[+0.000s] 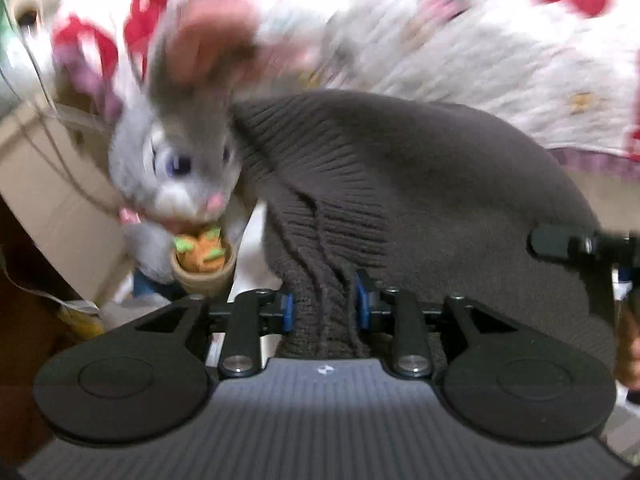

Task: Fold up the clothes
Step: 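Lift the folded sweater with both grippers and carry it onto the white clothes stack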

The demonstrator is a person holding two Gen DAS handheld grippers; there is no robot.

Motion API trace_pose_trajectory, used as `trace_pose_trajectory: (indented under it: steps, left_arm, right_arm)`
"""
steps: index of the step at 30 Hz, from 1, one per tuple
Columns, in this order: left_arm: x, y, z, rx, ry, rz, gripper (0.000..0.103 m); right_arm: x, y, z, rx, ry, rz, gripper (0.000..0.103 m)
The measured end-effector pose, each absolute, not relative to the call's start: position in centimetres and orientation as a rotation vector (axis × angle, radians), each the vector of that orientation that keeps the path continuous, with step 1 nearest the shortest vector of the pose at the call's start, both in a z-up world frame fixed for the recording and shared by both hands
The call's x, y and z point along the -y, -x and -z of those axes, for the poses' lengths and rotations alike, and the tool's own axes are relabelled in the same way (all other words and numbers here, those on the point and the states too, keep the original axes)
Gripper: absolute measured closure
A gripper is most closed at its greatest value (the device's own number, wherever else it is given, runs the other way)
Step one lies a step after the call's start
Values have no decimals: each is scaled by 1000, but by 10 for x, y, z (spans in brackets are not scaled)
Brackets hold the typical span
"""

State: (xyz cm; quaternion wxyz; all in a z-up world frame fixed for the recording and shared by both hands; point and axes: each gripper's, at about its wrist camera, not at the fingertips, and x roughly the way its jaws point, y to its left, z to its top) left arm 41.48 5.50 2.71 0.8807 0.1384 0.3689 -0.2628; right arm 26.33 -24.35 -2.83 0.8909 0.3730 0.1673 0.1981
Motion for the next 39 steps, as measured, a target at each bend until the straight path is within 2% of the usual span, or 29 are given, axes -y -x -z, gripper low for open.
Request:
trace_pose_trajectory:
  steps: [1, 2, 4, 6, 11, 15, 17, 20, 25, 27, 32, 34, 39]
  left_arm:
    - [-51, -433, -9, -798, -355, 504, 68]
    - [-48, -448, 9, -815, -427, 450, 70]
    - [-49, -462, 41, -813, -557, 327, 72]
    - [-62, -461, 62, -852, -498, 351, 70]
    - [-115, -422, 80, -764, -145, 414, 68]
    - [-171, -400, 89, -735, 299, 420, 64]
    - [-183, -385, 90, -709, 375, 438, 61]
    - [-182, -375, 96, -749, 370, 505, 49]
    - [-173, -367, 102, -775, 292, 551, 46]
    - [-171, -369, 104, -772, 261, 508, 36]
    - [-170, -383, 114, -805, 315, 473, 34]
    - [-174, -389, 118, -829, 392, 450, 34]
    - [-166, -384, 113, -755, 285, 394, 34]
  right_arm:
    - [244, -283, 46, -391, -785, -364, 38]
    - [243, -304, 69, -473, -796, -311, 28]
    - [243, -336, 113, -650, -816, -231, 27]
    - [250, -340, 145, -732, -850, -209, 27]
    - [271, -293, 172, -666, -1021, -337, 24]
    - [261, -274, 187, -680, -1084, -429, 21]
    - [253, -271, 188, -677, -1081, -442, 21]
    - [243, -267, 188, -662, -1074, -449, 21]
    - [245, -274, 189, -644, -1145, -451, 21]
    - [247, -274, 190, -622, -1174, -469, 25]
    - [249, -276, 188, -636, -1153, -531, 40]
    - [252, -275, 188, -640, -1141, -547, 41]
    - [249, -274, 187, -654, -1124, -530, 40]
